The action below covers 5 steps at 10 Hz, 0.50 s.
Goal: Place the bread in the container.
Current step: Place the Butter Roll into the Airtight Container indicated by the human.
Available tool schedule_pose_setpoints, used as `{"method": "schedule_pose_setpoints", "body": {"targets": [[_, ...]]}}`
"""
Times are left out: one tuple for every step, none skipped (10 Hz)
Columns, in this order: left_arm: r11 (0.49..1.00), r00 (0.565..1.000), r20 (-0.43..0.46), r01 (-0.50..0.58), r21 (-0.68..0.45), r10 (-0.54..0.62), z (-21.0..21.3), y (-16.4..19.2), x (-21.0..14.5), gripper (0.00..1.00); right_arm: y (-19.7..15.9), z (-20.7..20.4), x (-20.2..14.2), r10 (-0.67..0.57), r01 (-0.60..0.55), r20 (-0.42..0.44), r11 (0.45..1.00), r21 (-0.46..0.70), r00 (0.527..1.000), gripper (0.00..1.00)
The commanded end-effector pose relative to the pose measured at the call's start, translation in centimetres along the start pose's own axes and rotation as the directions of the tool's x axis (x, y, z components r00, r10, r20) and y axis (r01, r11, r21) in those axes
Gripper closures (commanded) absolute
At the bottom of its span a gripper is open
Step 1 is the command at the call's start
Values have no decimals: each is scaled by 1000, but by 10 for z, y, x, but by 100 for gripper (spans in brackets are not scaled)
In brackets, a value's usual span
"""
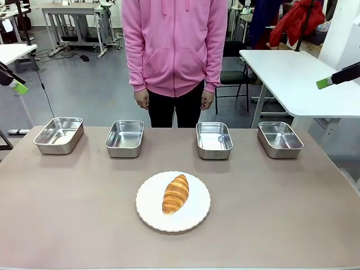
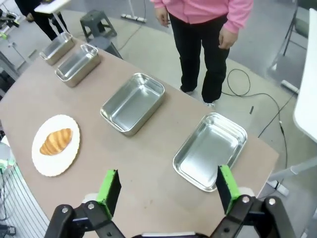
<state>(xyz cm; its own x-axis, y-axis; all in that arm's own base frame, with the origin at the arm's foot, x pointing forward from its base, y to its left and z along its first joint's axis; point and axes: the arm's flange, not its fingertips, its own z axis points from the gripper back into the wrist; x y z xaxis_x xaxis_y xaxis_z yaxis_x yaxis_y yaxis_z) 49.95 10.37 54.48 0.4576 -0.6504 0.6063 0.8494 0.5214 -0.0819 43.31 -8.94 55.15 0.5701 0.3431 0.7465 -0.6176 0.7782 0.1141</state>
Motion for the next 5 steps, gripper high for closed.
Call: {"method": "schedule_pose_setpoints", "body": {"targets": [[1000,999,-31,-10,-14,10,2,-13,6,0,7,-7,6,7,-9,-53,999,-41,999,0],[1000,999,-31,-10,-14,10,2,-13,6,0,7,-7,6,7,-9,-53,999,-41,999,0],[1000,999,-31,-10,-14,10,2,-13,6,0,7,-7,6,7,-9,-53,999,-41,999,0],[1000,999,-31,-10,-14,10,2,-13,6,0,7,-7,6,7,-9,-53,999,-41,999,0],[1000,1000,-22,1,-4,-1,-2,-5,5,0,6,-11,4,17,-19,-60,999,-40,998,0]]}}
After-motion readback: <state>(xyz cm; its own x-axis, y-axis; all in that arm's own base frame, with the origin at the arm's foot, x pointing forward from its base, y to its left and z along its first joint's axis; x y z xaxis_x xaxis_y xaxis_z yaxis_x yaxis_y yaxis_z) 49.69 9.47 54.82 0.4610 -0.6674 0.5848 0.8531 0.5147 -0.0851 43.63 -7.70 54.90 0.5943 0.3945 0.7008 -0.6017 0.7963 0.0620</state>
